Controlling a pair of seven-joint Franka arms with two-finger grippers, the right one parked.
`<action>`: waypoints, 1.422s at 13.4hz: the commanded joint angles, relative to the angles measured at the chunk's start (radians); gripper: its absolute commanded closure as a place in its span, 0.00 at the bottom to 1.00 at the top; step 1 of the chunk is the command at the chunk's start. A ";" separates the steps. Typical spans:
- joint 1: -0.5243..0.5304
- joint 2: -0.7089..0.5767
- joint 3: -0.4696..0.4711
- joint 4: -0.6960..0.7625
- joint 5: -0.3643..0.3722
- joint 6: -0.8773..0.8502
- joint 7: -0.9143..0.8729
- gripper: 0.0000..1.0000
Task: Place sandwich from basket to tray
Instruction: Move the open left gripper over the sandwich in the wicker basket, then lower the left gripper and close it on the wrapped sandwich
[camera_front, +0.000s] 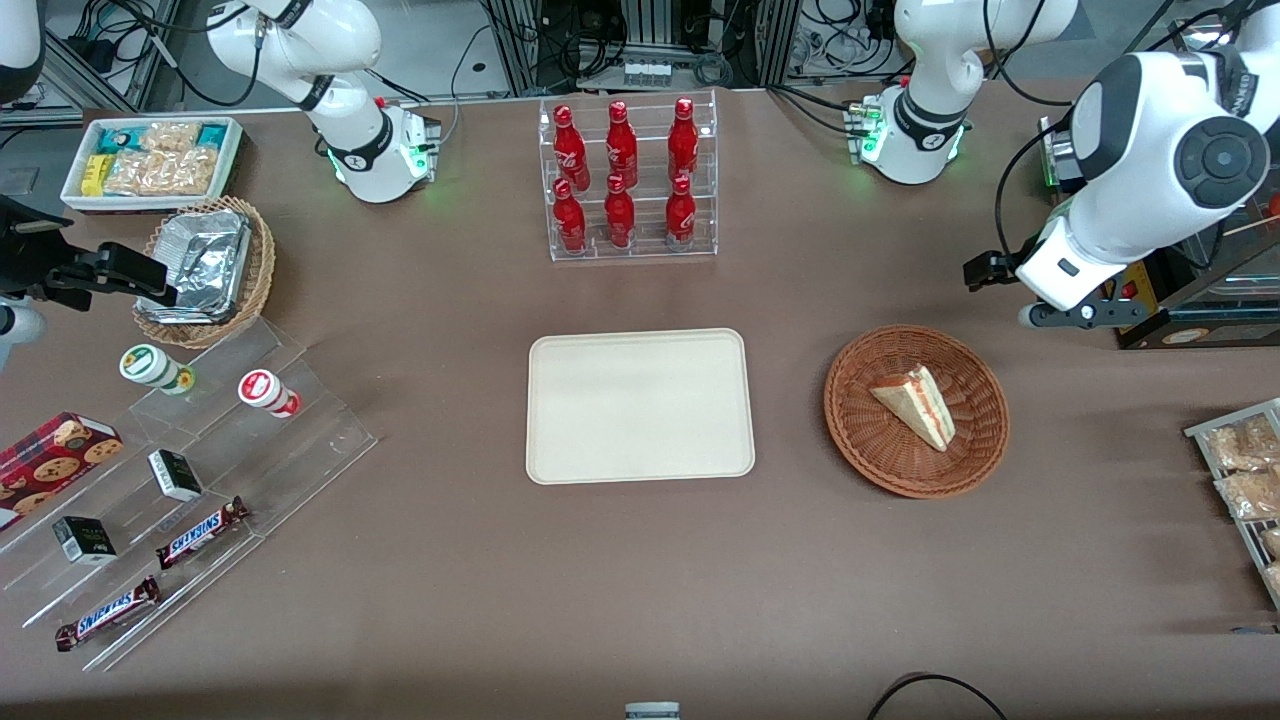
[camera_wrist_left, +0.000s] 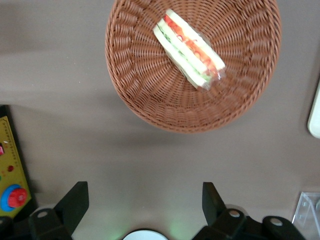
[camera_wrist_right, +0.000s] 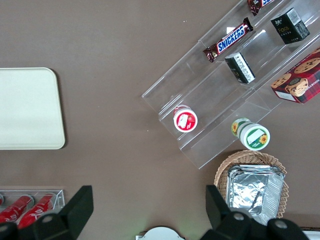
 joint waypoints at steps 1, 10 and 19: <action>-0.017 -0.009 -0.001 -0.067 0.011 0.104 -0.154 0.00; -0.018 0.184 -0.068 -0.065 0.008 0.448 -0.717 0.00; -0.018 0.293 -0.104 -0.064 -0.006 0.600 -0.840 0.00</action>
